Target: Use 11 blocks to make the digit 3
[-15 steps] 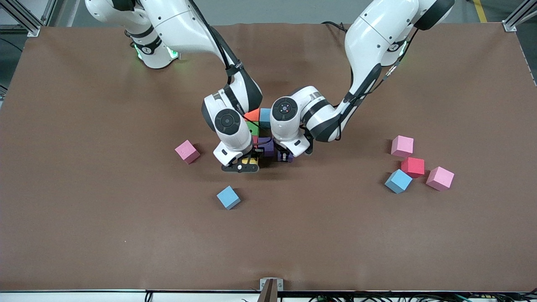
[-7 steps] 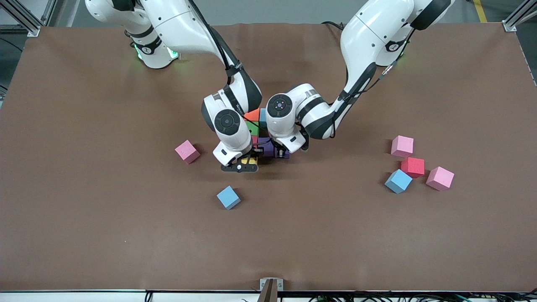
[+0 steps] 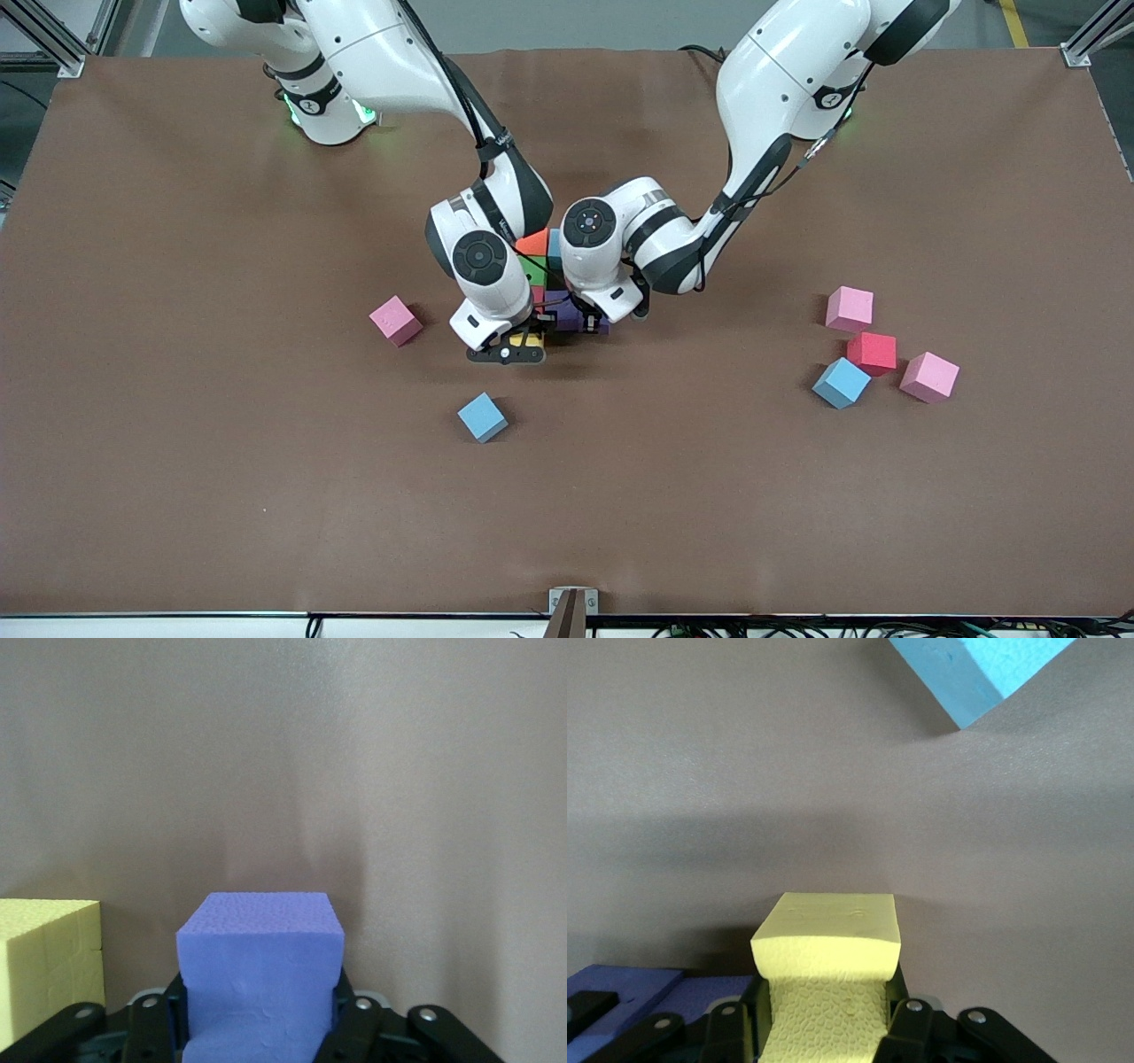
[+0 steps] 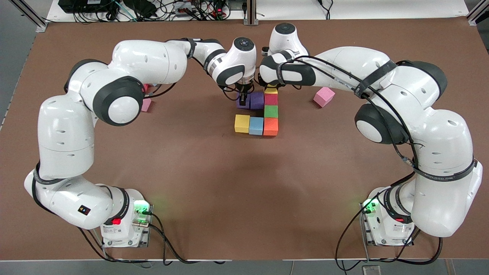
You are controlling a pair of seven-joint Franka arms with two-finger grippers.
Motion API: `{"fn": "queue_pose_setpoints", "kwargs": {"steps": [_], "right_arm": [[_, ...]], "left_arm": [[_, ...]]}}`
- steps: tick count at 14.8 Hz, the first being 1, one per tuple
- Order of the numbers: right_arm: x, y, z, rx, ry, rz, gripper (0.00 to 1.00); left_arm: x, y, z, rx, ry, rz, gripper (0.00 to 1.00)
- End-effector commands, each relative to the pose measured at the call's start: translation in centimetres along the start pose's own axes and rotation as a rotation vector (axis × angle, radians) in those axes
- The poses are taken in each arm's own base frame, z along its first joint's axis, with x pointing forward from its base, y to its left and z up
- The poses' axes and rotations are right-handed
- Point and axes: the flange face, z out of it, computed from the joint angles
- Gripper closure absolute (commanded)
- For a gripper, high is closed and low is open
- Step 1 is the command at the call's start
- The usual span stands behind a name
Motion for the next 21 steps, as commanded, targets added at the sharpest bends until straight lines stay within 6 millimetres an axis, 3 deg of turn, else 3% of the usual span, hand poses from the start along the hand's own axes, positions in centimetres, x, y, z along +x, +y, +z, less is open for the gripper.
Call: {"fn": "queue_pose_setpoints", "kwargs": {"steps": [1, 3, 4, 5, 9, 13, 17, 19, 21], "right_arm": [[-0.6, 0.1, -0.1, 0.008, 0.006, -0.001, 0.91], [-0.5, 0.2, 0.0, 0.007, 0.003, 0.005, 0.78], [-0.5, 0.3, 0.0, 0.006, 0.004, 0.006, 0.44], [-0.5, 0.2, -0.1, 0.006, 0.003, 0.006, 0.02], [-0.5, 0.2, -0.2, 0.004, 0.004, -0.004, 0.0], [-0.1, 0.1, -1.0, 0.012, 0.011, -0.008, 0.0], [0.3, 0.3, -1.9, 0.019, 0.019, -0.005, 0.0], [0.5, 0.3, -3.0, 0.016, 0.005, -0.004, 0.0], [1.3, 1.4, -5.1, 0.012, -0.018, 0.016, 0.0]], "left_arm": [[-0.3, 0.0, -0.6, -0.017, -0.009, 0.01, 0.0], [0.0, 0.1, -1.6, -0.024, -0.002, 0.008, 0.0], [0.0, 0.0, -2.9, -0.035, 0.001, 0.011, 0.0], [0.0, -0.1, -4.2, -0.043, 0.006, 0.017, 0.0], [1.1, -1.3, -8.6, -0.052, 0.022, 0.06, 0.0], [5.8, 1.1, -11.2, -0.031, 0.081, 0.123, 0.0], [13.5, 5.4, -14.0, -0.025, 0.082, 0.133, 0.0], [17.6, 7.0, -14.3, -0.016, 0.084, 0.179, 0.0], [21.7, 7.3, -13.9, 0.009, 0.1, 0.266, 0.0]]}}
